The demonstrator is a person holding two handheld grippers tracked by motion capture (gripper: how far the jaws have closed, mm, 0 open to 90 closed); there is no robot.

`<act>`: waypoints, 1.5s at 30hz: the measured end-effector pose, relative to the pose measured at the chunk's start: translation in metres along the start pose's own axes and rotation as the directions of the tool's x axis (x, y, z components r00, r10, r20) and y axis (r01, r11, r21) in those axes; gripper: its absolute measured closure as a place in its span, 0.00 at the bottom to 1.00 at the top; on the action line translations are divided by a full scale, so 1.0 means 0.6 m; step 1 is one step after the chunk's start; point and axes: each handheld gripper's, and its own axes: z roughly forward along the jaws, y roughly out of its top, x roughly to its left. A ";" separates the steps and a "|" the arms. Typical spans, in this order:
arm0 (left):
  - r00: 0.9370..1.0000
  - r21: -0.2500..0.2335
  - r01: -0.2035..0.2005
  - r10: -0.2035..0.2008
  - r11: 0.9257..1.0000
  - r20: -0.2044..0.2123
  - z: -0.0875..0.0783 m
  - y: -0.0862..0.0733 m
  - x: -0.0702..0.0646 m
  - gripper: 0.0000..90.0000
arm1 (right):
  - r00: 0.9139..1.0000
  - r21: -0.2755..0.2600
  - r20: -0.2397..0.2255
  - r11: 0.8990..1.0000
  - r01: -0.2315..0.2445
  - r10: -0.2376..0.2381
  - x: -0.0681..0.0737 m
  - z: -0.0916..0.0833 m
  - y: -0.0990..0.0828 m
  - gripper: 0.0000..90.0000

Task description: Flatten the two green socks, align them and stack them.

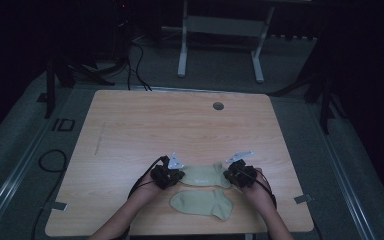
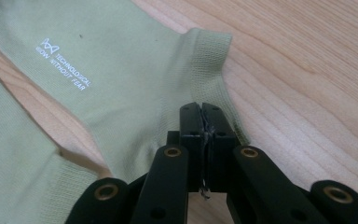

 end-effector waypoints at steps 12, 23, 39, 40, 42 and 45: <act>1.000 -0.002 0.022 -0.022 1.000 -0.002 0.005 0.005 0.010 0.99 | 1.000 0.006 0.013 1.000 -0.014 0.014 -0.013 0.008 0.013 0.97; 0.999 -0.014 0.030 -0.031 0.999 -0.024 0.008 0.006 0.015 0.96 | 1.000 0.006 0.019 1.000 -0.014 0.014 -0.019 0.013 0.021 0.93; 0.998 -0.015 0.032 -0.031 0.999 0.049 -0.013 0.034 0.000 0.70 | 0.999 -0.038 -0.033 0.999 0.010 -0.011 0.000 -0.012 0.041 0.71; 0.998 -0.019 0.030 -0.029 0.999 0.048 -0.015 0.036 -0.003 0.69 | 0.999 -0.047 -0.037 0.999 0.012 -0.013 0.003 -0.017 0.043 0.70; 0.999 -0.023 0.027 -0.026 0.999 0.047 -0.020 0.037 -0.008 0.66 | 0.999 -0.060 -0.049 0.998 0.012 -0.015 0.007 -0.025 0.046 0.68; 0.998 -0.027 0.037 -0.035 0.999 0.048 -0.030 0.035 -0.013 0.63 | 0.998 -0.058 -0.070 0.998 0.005 -0.009 0.012 -0.030 0.048 0.66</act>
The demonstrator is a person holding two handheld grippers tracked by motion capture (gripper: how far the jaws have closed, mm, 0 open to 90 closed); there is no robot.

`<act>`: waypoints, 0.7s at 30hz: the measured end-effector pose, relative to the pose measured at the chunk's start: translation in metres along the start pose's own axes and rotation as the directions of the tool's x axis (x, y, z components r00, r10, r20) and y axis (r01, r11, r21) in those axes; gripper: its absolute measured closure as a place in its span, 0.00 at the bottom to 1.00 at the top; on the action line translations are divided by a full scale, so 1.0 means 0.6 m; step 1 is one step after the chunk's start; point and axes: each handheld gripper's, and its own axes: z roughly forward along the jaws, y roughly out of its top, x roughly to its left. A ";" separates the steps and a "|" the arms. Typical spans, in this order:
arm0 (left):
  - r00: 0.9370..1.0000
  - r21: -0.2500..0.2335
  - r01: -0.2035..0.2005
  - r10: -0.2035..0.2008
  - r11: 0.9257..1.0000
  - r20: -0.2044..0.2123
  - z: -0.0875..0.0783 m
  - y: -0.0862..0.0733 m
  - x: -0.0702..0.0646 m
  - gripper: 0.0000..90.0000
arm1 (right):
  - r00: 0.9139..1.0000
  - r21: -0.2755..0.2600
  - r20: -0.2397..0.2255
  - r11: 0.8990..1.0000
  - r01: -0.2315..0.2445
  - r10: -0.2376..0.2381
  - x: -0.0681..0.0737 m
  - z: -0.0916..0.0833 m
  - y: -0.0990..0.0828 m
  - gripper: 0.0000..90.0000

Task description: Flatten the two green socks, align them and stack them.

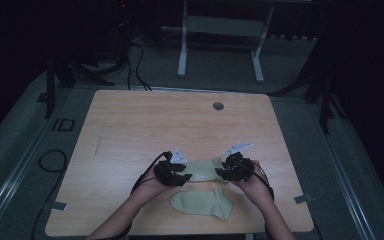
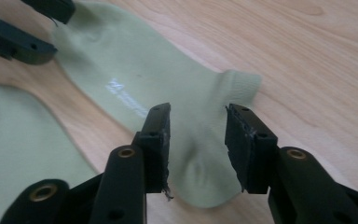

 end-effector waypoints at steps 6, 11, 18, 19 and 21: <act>0.998 0.004 0.052 -0.053 0.999 0.019 -0.039 -0.034 -0.012 0.61 | 0.999 -0.009 -0.031 1.000 0.003 -0.004 0.016 -0.018 -0.021 0.65; 0.996 0.017 0.082 -0.083 0.996 0.032 -0.063 -0.066 -0.029 0.56 | 0.999 0.009 -0.052 1.000 0.004 -0.003 0.033 -0.033 -0.063 0.65; 0.992 0.001 0.117 -0.117 0.993 0.046 -0.074 -0.092 -0.049 0.53 | 0.998 0.027 -0.064 0.999 -0.018 0.020 0.051 -0.053 -0.113 0.66; 0.992 0.006 0.117 -0.117 0.993 0.041 -0.072 -0.094 -0.051 0.54 | 0.998 0.031 -0.064 0.999 -0.014 0.016 0.054 -0.054 -0.118 0.66; 0.992 0.013 0.123 -0.123 0.992 0.037 -0.068 -0.098 -0.055 0.54 | 0.998 0.044 -0.059 0.999 -0.014 0.017 0.060 -0.052 -0.127 0.67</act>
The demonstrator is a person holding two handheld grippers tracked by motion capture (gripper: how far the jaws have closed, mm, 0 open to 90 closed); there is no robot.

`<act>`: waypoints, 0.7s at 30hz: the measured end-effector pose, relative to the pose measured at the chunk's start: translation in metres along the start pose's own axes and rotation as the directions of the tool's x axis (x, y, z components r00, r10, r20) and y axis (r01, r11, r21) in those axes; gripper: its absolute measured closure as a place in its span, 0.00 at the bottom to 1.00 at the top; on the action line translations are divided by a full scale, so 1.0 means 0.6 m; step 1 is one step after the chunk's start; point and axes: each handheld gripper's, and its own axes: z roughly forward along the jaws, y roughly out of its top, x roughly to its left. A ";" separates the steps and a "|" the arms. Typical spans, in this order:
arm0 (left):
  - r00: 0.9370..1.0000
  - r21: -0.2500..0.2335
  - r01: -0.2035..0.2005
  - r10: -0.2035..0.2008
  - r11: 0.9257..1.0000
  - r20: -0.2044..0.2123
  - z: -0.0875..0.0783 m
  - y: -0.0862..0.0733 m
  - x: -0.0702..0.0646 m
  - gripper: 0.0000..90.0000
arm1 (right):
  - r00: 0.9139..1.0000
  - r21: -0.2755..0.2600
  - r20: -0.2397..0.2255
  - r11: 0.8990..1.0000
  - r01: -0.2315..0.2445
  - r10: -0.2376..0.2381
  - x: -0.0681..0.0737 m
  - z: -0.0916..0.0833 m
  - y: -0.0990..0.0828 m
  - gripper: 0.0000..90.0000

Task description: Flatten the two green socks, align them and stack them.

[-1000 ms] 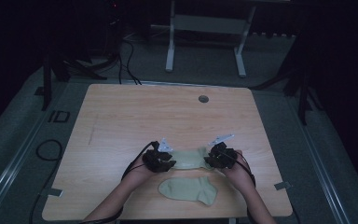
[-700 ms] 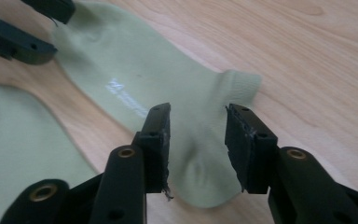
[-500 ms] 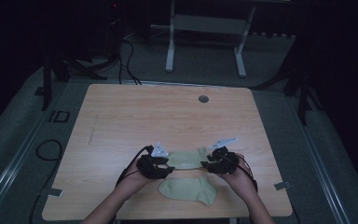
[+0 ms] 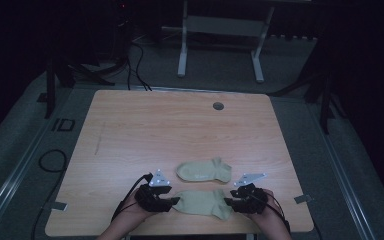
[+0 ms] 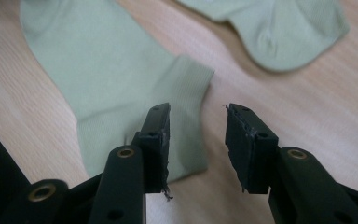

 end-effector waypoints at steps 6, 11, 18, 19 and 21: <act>1.000 0.032 0.009 -0.009 0.999 -0.010 0.014 -0.013 -0.005 0.62 | 1.000 0.029 0.026 0.999 0.016 -0.017 0.011 0.011 -0.010 0.70; 0.997 0.056 -0.076 0.077 0.996 -0.009 0.020 -0.021 -0.013 0.69 | 0.998 0.044 0.048 0.999 0.029 -0.031 0.016 0.014 -0.012 0.80; 0.997 0.054 -0.069 0.070 0.996 -0.018 0.022 -0.021 -0.015 0.91 | 0.998 0.044 0.059 0.998 0.034 -0.037 0.021 0.015 -0.012 0.91; 0.997 0.051 -0.068 0.069 0.996 -0.019 0.022 -0.021 -0.015 0.95 | 0.998 0.046 0.059 0.998 0.034 -0.036 0.022 0.015 -0.011 0.92; 0.997 0.049 -0.069 0.070 0.996 -0.033 0.022 -0.020 -0.016 0.97 | 0.998 0.053 0.057 0.998 0.032 -0.035 0.022 0.015 -0.010 0.92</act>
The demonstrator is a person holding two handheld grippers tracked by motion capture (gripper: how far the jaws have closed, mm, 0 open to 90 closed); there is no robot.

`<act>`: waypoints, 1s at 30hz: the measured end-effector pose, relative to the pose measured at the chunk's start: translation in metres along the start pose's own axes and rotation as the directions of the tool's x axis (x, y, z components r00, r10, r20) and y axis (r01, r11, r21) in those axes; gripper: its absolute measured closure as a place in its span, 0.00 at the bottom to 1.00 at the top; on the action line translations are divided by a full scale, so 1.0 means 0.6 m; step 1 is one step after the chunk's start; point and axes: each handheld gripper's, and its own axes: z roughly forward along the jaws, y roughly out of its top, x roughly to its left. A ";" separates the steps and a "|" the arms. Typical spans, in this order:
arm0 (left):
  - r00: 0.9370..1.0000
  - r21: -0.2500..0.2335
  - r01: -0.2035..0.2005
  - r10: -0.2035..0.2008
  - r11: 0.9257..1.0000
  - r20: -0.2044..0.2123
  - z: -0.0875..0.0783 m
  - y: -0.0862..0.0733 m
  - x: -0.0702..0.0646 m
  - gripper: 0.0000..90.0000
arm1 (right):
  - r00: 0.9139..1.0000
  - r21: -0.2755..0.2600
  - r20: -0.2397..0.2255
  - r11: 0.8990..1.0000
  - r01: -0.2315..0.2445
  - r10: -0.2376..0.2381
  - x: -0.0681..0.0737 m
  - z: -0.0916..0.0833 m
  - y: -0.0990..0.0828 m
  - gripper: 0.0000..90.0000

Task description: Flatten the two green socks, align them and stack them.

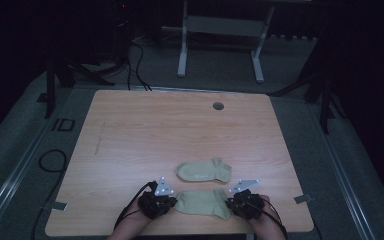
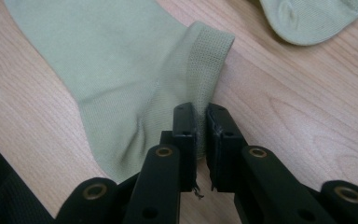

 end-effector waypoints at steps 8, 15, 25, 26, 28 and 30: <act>1.000 -0.074 0.003 -0.004 0.997 -0.017 -0.029 0.008 -0.006 0.98 | 0.999 -0.026 -0.023 0.999 -0.027 0.026 -0.003 -0.025 0.005 0.93; 1.000 -0.119 0.020 -0.021 0.993 -0.009 -0.048 0.027 0.002 0.98 | 0.999 -0.072 -0.017 0.997 -0.037 0.036 -0.020 -0.049 0.021 0.93; 0.998 -0.127 0.038 -0.044 0.991 -0.042 -0.045 0.069 0.037 0.98 | 0.998 -0.103 -0.017 0.992 -0.070 0.068 -0.079 -0.056 0.078 0.93; 0.997 -0.130 0.041 -0.049 0.991 -0.052 -0.044 0.074 0.042 0.98 | 0.997 -0.104 -0.015 0.992 -0.073 0.072 -0.084 -0.055 0.085 0.93; 0.997 -0.130 0.041 -0.049 0.991 -0.052 -0.044 0.074 0.042 0.98 | 0.997 -0.103 -0.012 0.992 -0.075 0.074 -0.090 -0.055 0.092 0.93; 0.996 -0.119 0.030 -0.040 0.992 -0.083 -0.040 0.094 0.053 0.98 | 0.997 -0.098 -0.009 0.992 -0.077 0.077 -0.106 -0.052 0.113 0.93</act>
